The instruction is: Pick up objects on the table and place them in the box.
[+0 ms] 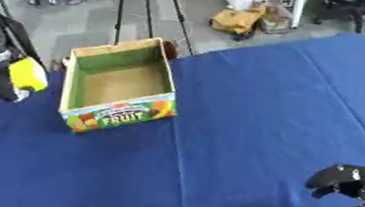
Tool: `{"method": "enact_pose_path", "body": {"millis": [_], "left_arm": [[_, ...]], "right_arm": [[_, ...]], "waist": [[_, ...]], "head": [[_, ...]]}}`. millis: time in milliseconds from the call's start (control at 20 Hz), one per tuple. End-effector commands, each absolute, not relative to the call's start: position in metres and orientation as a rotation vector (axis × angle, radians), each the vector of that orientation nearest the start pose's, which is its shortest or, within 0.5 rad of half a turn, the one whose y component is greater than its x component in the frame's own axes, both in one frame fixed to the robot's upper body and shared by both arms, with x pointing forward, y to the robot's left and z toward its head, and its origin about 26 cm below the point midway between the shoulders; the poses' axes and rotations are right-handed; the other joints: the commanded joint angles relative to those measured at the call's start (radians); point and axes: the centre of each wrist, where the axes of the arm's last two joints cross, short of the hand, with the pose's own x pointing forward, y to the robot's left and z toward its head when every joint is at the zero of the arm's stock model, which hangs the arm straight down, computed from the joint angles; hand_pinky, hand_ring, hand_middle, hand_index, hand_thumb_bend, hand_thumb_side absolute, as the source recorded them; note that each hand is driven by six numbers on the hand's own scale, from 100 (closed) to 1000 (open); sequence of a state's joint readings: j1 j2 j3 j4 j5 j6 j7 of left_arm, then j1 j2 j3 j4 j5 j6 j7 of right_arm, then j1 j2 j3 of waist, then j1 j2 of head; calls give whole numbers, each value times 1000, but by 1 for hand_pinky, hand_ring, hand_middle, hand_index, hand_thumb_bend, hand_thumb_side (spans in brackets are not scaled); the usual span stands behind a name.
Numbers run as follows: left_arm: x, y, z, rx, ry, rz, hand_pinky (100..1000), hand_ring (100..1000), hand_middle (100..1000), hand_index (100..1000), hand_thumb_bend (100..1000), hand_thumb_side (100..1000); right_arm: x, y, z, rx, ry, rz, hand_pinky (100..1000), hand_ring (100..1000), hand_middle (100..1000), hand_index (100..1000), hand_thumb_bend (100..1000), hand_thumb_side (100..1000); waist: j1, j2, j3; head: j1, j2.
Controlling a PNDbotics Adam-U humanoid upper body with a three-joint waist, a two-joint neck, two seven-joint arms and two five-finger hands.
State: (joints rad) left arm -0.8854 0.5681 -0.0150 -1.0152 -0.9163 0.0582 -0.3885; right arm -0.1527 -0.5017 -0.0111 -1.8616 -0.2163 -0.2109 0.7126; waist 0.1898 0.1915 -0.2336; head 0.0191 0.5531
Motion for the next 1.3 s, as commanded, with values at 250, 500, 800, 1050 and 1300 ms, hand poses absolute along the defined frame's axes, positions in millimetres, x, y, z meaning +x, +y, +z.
{"method": "enact_pose_path", "body": {"millis": [250, 500, 800, 1050, 1300], "left_arm": [[474, 305, 226, 1153, -1304, -1086, 687, 541, 470, 608, 100, 217], [479, 282, 207, 1188, -1296, -1008, 693, 573, 515, 672, 100, 198], [482, 265, 176, 1207, -1310, -1020, 747, 684, 677, 870, 436, 464], [482, 267, 176, 1278, -1365, -999, 802, 764, 781, 913, 1000, 797], [475, 274, 204, 1364, -1495, -853, 800, 750, 761, 884, 766, 959]], "right_arm": [[300, -316, 158, 301, -1952, 1152, 725, 793, 735, 798, 269, 646], [301, -314, 160, 309, -1952, 1166, 725, 792, 735, 797, 269, 647], [302, -312, 162, 313, -1953, 1173, 725, 792, 734, 797, 269, 648], [302, -312, 161, 315, -1954, 1168, 725, 791, 732, 796, 269, 646], [302, -314, 160, 318, -1960, 1151, 725, 791, 731, 795, 269, 642]], "waist": [[-6, -8, -21], [4, -1, -38], [8, 5, -52], [4, 3, -49], [-7, -2, -33]], "head": [[23, -11], [32, -23], [35, -29], [32, -31], [13, -32]]}}
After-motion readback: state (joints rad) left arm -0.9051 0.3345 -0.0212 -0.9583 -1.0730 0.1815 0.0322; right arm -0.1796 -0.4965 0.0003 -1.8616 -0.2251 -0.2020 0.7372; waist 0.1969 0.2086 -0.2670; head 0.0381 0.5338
